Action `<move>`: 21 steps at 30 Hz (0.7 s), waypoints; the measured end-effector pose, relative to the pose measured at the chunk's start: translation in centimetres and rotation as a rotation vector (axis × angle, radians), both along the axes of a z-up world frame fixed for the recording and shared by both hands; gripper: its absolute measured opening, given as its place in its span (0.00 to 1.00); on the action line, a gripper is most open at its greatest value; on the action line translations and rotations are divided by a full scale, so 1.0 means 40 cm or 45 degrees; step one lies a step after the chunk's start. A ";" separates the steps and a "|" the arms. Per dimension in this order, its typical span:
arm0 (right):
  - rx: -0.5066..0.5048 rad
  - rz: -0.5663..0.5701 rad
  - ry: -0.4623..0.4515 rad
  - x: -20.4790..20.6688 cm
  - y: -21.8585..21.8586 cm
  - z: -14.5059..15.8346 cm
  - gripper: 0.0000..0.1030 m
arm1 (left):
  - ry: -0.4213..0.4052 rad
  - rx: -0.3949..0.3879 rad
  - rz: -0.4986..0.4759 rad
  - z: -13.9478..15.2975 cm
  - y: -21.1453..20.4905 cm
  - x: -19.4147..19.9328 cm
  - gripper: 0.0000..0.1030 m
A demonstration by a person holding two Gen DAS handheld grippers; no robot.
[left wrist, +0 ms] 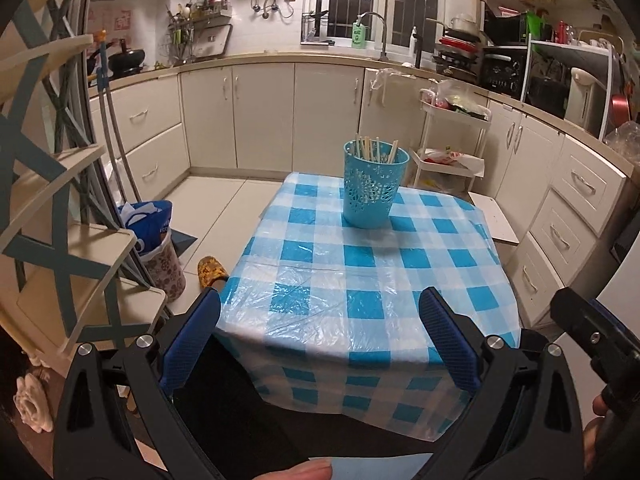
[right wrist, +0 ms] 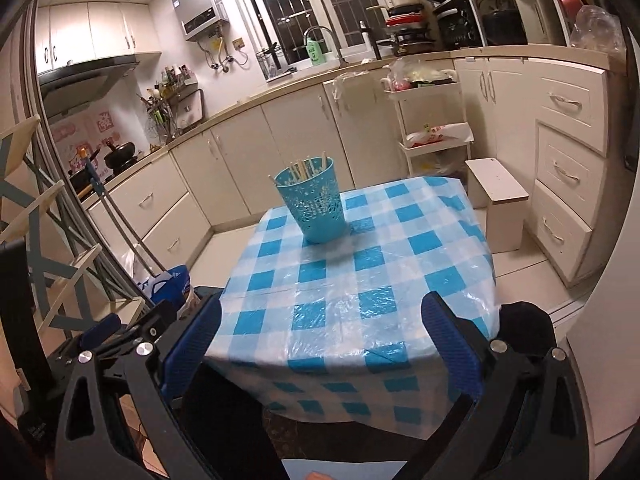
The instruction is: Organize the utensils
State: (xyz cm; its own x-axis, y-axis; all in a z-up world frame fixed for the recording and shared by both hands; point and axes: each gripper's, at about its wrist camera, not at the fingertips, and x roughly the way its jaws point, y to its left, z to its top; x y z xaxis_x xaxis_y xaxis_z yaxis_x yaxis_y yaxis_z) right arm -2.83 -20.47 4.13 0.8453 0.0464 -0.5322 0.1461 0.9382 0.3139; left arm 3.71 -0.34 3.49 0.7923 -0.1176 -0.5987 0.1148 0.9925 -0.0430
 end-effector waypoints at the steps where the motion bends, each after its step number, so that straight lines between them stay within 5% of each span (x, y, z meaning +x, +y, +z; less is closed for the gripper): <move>1: 0.000 -0.001 -0.001 0.000 -0.001 0.000 0.93 | 0.000 0.014 -0.003 0.002 -0.005 0.000 0.93; 21: 0.006 0.014 0.014 -0.002 0.005 -0.005 0.93 | 0.004 0.036 0.008 0.008 0.000 -0.004 0.93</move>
